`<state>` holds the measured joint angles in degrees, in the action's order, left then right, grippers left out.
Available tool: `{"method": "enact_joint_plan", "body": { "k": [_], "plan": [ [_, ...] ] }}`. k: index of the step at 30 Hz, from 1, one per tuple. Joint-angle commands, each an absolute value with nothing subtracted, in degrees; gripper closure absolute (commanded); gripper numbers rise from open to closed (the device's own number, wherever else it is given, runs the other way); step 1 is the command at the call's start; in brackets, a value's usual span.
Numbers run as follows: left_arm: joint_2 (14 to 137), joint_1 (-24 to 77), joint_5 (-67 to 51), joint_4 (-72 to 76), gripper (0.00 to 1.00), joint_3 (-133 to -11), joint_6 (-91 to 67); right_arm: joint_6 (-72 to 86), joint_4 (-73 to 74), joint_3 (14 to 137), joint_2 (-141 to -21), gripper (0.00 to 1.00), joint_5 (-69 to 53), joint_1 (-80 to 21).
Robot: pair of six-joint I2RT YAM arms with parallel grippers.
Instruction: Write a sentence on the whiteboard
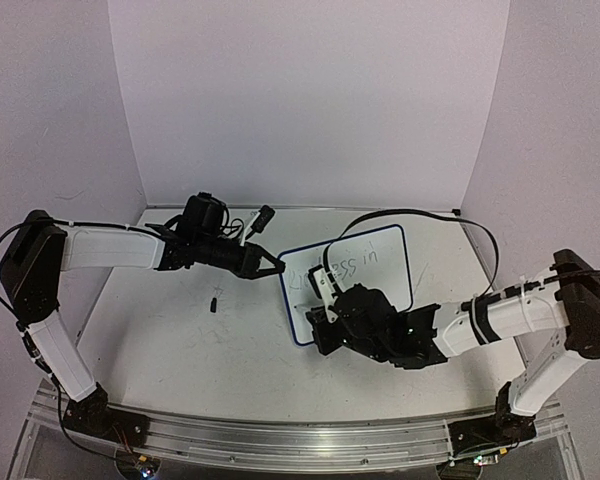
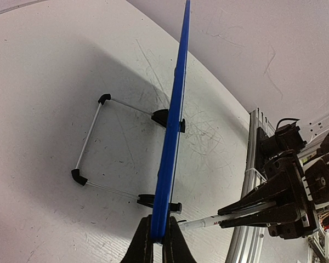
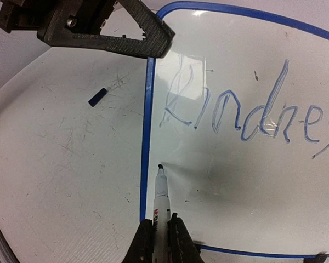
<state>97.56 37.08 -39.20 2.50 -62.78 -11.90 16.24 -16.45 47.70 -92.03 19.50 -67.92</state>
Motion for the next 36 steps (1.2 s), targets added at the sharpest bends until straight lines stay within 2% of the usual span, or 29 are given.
{"method": "enact_joint_plan", "body": {
  "k": [1, 36],
  "plan": [
    [97.50, 37.18, -35.34, -0.21, 1.00, -62.42, -9.05, 17.02, -17.55, 50.38, -93.04, 1.00, 21.35, -67.98],
    [97.08, 37.42, -35.28, -0.22, 1.00, -62.30, -8.45, 22.18, -15.56, 48.86, -95.89, 1.00, 23.21, -67.98]
  ]
}}
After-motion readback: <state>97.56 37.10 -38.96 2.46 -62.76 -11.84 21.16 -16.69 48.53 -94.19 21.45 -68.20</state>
